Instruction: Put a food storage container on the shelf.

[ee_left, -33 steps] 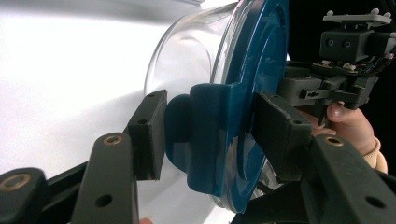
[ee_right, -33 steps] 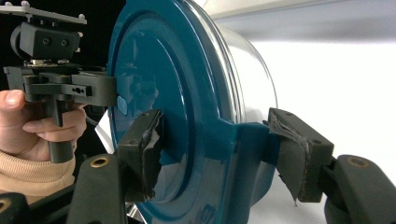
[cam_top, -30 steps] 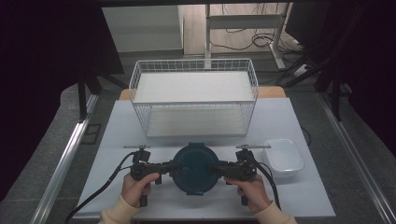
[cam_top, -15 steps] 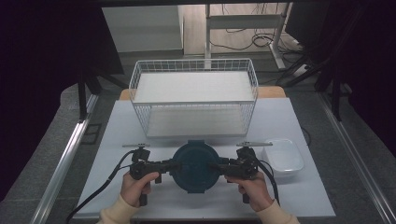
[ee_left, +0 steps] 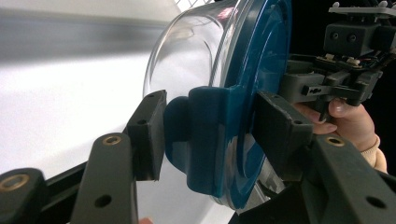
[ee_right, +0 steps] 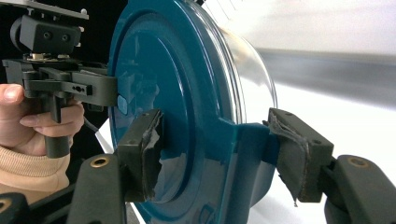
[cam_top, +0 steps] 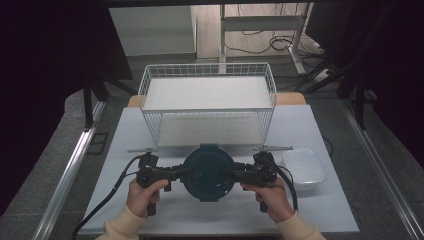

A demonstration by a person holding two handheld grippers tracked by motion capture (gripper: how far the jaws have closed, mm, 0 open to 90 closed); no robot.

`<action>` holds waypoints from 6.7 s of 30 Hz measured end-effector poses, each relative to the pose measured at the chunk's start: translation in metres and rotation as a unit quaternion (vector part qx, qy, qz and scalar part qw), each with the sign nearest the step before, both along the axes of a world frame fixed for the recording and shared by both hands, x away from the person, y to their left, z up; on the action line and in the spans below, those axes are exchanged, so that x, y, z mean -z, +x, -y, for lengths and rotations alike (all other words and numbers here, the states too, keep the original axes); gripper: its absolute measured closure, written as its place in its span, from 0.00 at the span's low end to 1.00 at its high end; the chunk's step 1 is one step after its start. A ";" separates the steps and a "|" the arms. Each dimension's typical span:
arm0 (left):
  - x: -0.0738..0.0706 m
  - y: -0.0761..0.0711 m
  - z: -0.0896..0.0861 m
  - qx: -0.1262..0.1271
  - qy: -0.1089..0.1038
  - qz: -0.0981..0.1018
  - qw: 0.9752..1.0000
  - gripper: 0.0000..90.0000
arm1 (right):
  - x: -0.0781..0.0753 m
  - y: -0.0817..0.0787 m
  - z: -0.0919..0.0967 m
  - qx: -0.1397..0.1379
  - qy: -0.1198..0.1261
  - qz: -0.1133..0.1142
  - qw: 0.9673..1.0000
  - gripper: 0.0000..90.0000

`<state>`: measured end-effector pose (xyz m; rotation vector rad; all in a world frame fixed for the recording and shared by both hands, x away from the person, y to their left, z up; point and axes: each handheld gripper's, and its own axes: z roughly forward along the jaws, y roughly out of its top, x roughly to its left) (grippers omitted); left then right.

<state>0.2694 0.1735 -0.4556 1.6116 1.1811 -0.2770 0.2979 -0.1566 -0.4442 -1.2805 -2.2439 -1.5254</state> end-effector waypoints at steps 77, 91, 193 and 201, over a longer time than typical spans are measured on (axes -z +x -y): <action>-0.138 0.081 -0.024 -0.011 0.002 0.081 0.997 0.51 | -0.138 0.080 -0.025 -0.007 0.002 0.082 0.997 0.42; -0.150 0.109 -0.026 -0.009 -0.004 0.081 0.997 0.51 | -0.155 0.107 -0.027 -0.010 -0.003 0.085 0.996 0.42; -0.102 0.043 -0.033 -0.024 0.106 0.178 0.978 0.25 | -0.117 0.032 0.013 0.013 -0.094 0.210 0.973 0.26; -0.068 0.014 -0.027 -0.012 0.124 0.169 0.978 0.25 | -0.090 0.009 0.028 0.007 -0.094 0.208 0.974 0.28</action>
